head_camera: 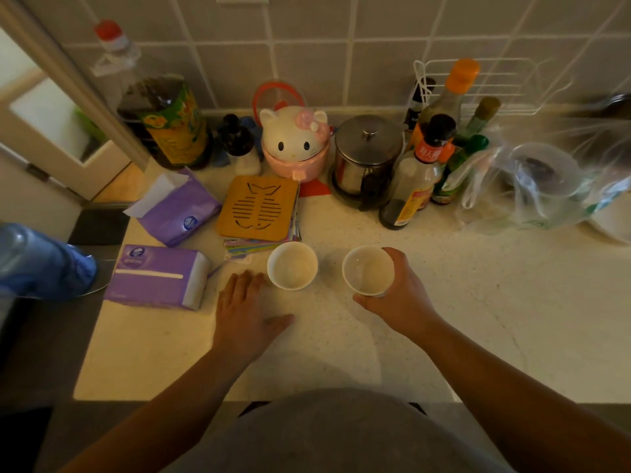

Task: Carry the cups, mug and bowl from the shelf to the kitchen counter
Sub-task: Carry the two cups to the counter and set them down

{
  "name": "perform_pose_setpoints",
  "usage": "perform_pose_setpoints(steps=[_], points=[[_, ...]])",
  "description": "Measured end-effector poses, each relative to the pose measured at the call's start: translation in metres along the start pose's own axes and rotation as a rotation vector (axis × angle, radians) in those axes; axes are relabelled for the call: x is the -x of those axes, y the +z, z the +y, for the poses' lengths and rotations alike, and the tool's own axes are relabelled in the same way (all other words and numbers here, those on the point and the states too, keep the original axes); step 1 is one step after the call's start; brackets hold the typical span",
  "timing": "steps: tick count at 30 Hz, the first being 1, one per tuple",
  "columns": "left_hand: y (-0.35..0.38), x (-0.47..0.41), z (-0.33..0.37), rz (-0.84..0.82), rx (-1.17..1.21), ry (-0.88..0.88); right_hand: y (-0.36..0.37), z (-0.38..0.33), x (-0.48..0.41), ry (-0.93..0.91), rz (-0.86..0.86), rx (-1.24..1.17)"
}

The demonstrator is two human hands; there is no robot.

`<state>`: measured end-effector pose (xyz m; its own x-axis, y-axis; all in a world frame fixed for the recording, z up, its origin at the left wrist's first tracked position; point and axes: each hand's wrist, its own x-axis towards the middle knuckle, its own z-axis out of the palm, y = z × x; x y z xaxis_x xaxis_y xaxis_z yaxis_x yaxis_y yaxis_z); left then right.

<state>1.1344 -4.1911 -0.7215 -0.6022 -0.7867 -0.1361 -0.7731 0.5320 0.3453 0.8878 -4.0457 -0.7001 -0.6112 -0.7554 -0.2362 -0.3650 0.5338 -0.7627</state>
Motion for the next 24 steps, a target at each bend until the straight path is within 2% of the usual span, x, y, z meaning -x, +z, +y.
perform_pose_setpoints(steps=[8,24], points=[[0.005,0.022,-0.018,-0.121,-0.083,-0.038,0.012,0.003,-0.013,-0.027,-0.013,-0.002],[0.005,0.027,-0.015,-0.145,-0.078,-0.076,0.012,0.013,-0.021,-0.067,-0.023,-0.037]])
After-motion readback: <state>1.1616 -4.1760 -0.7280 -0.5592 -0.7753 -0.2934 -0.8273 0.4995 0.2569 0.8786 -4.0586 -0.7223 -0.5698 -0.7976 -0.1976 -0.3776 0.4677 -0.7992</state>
